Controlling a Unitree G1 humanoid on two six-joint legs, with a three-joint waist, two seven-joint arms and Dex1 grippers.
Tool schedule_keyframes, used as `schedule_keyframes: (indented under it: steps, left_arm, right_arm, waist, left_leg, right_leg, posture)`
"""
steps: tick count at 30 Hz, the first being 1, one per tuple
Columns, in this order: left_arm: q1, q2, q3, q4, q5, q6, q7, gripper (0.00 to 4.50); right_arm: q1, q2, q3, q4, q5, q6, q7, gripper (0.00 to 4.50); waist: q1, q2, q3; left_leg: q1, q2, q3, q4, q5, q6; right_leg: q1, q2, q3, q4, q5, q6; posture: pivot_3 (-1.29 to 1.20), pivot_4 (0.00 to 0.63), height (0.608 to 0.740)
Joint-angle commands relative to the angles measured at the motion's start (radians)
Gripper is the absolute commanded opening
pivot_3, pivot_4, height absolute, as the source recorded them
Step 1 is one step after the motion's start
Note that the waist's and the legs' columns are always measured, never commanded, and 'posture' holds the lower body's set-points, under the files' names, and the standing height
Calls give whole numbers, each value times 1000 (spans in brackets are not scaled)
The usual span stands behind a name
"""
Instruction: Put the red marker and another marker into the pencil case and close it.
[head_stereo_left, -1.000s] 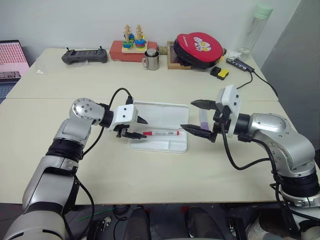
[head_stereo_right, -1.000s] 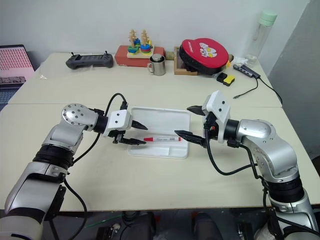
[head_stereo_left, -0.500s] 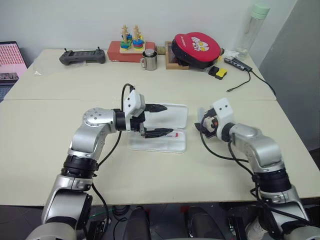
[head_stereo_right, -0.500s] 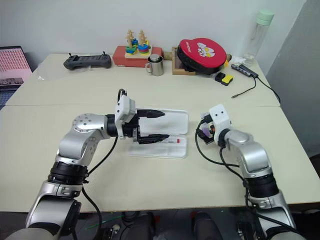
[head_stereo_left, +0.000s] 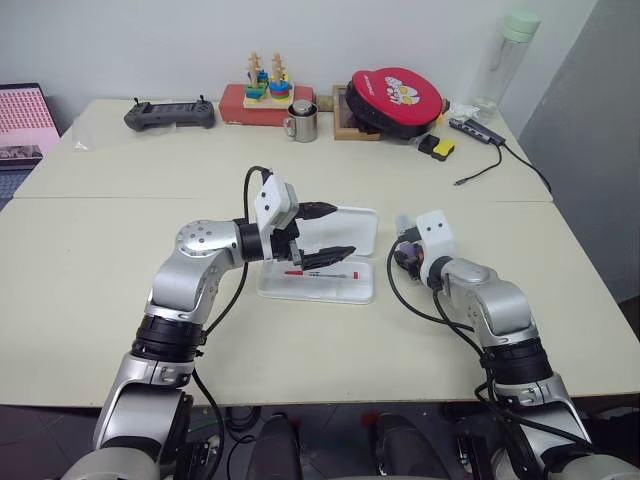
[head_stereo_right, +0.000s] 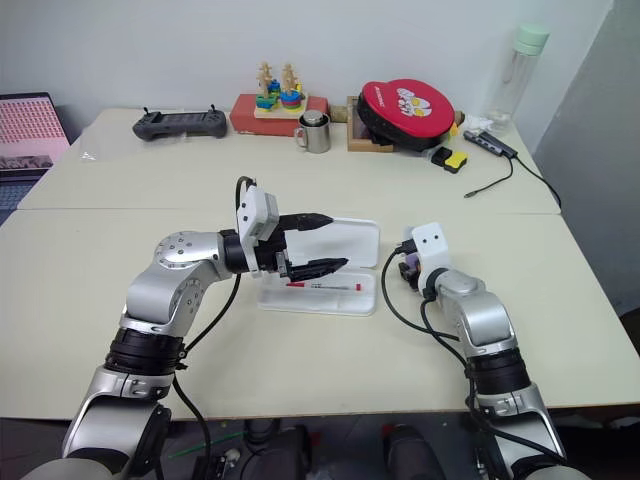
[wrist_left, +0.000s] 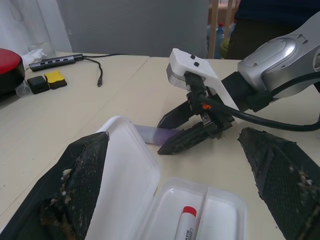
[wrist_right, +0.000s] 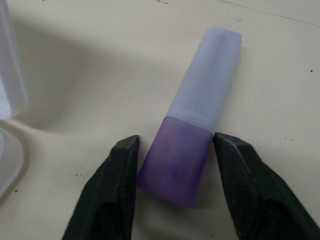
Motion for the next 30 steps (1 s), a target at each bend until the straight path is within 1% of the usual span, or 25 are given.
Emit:
schedule_keyframes:
  steps: [1,2,4,8,12,14,17,18,20,21,23,25,28,30]
  left_arm:
    - [-35,-20,0,-31,-14,-15,5,4500]
    - [-40,-22,1,-27,-13,-15,6,4500]
    - [-49,-20,9,-21,-18,-9,6,4500]
    - [-42,13,55,-42,-39,28,21,4500]
    - [104,151,183,-159,-135,136,-10,4500]
    - [196,222,231,-199,-150,170,-15,4500]
    - [296,285,262,-225,-127,165,1,4500]
    - [309,293,264,-229,-125,164,6,4500]
    - [377,336,292,-231,-126,179,0,4500]
    - [405,354,304,-232,-124,176,-5,4500]
    - [459,368,356,-229,-132,167,9,4500]
    - [518,384,393,-237,-136,165,14,4500]
    - [617,407,426,-258,-128,163,0,4500]
    - [633,404,435,-271,-136,170,16,4500]
  right_arm:
    - [-4,-6,-46,-25,-4,21,-18,1337]
    - [-8,-4,-56,-31,-2,25,-22,1137]
    - [-20,-2,-75,-41,1,25,-26,1107]
    - [-69,-9,-112,-81,14,-68,-11,1107]
    - [-154,-60,-90,-150,66,-198,140,1107]
    - [-196,-45,-84,-179,159,-168,237,1107]
    - [-211,-73,-7,-234,251,-126,411,1107]
    - [-211,-83,7,-241,258,-128,436,1107]
    - [-241,-98,71,-218,271,-69,490,1107]
    - [-252,-118,120,-201,251,-56,515,1107]
    - [-271,-140,240,-145,194,-111,593,1107]
    - [-285,-148,321,-100,164,-156,658,1107]
    - [-300,-134,379,-25,124,-206,702,1107]
    - [-309,-126,411,17,96,-239,728,1107]
  waist:
    - [2,0,0]
    - [2,0,0]
    - [2,0,0]
    - [-2,1,0]
    - [-33,2,1]
    - [-44,2,1]
    - [-40,2,1]
    - [-37,2,1]
    - [-30,2,1]
    - [-24,2,1]
    - [-21,2,2]
    - [-20,2,2]
    - [-20,2,2]
    - [-16,2,2]
  left_leg:
    - [0,0,0,0,0,0]
    - [0,0,0,0,0,0]
    - [0,0,0,0,0,0]
    - [-1,0,0,-1,0,0]
    - [-1,0,1,-2,0,0]
    - [0,1,1,-4,0,0]
    - [0,2,-1,-5,0,0]
    - [0,2,-1,-5,0,0]
    - [-1,1,-1,-5,-1,0]
    - [-1,1,0,-5,-1,0]
    - [-1,1,0,-4,-1,0]
    - [0,1,1,-4,-1,0]
    - [0,2,1,-4,-1,0]
    - [0,2,1,-4,-1,0]
  right_leg:
    - [0,0,0,0,0,0]
    - [0,0,0,0,0,0]
    - [0,0,0,0,0,-1]
    - [-1,0,0,0,0,-1]
    - [-3,0,2,0,0,-1]
    - [-3,1,2,0,-1,-3]
    - [-3,2,-1,1,-3,-7]
    - [-3,2,-1,0,-3,-7]
    - [-2,1,-2,0,-3,-7]
    - [-2,0,-1,-1,-3,-7]
    - [-3,-1,-1,-1,-3,-7]
    - [-3,-1,-1,-1,-4,-6]
    - [-4,0,-1,0,-6,-9]
    - [-4,0,0,0,-6,-9]
  posture:
    - [0,150,740]
    - [0,150,740]
    - [0,150,740]
    - [0,150,740]
    - [0,150,740]
    - [0,150,740]
    - [0,150,740]
    - [0,150,740]
    - [0,150,740]
    - [0,150,740]
    - [0,150,740]
    - [0,150,740]
    - [0,150,740]
    - [0,150,740]
